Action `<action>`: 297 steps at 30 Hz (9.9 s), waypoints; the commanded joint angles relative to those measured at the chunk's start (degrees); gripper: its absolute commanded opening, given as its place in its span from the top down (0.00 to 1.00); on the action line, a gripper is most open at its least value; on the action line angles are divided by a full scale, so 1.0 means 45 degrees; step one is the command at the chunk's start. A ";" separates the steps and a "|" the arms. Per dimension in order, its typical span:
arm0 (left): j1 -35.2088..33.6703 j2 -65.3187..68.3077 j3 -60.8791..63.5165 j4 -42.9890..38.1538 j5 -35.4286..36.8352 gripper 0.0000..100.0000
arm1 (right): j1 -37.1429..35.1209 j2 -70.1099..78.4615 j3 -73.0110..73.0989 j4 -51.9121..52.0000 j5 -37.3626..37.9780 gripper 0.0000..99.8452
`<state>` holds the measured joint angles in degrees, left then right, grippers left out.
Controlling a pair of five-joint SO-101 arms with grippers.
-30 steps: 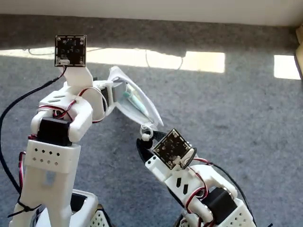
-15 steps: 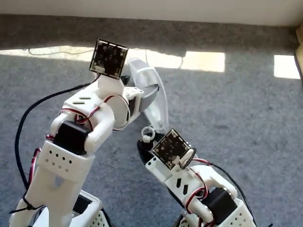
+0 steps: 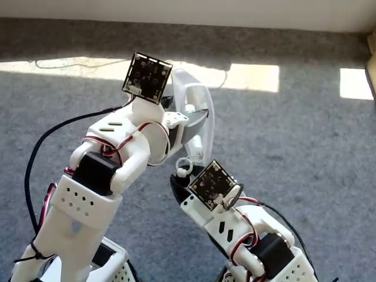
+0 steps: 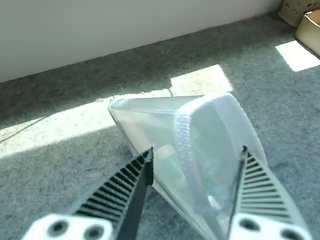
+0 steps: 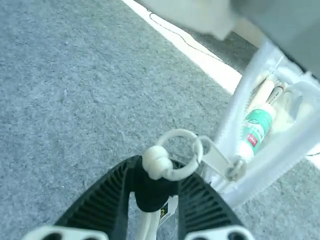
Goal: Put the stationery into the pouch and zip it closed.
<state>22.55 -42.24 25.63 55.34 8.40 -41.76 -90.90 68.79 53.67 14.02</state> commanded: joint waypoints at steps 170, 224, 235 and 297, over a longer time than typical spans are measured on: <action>0.2081 -0.5206 0.8957 -0.7619 -0.2950 0.80 | 0.5441 -0.2198 -0.0596 -0.1514 -0.1114 0.99; 0.2022 -0.7941 0.8762 -0.5744 -0.3028 0.99 | 0.8488 -0.2042 0.0479 -0.5675 -0.2618 0.99; 0.2002 -1.0989 0.8781 -0.2989 -0.3028 0.99 | 0.8508 -0.2042 0.0576 -0.5617 -0.2579 0.99; 0.2120 -0.8293 0.5538 -0.1856 -0.3849 0.99 | 0.5128 -0.2061 -0.2276 -0.3233 -0.0801 0.99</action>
<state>32.31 -79.96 51.91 51.21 -8.84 -23.12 -100.13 59.38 43.74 11.65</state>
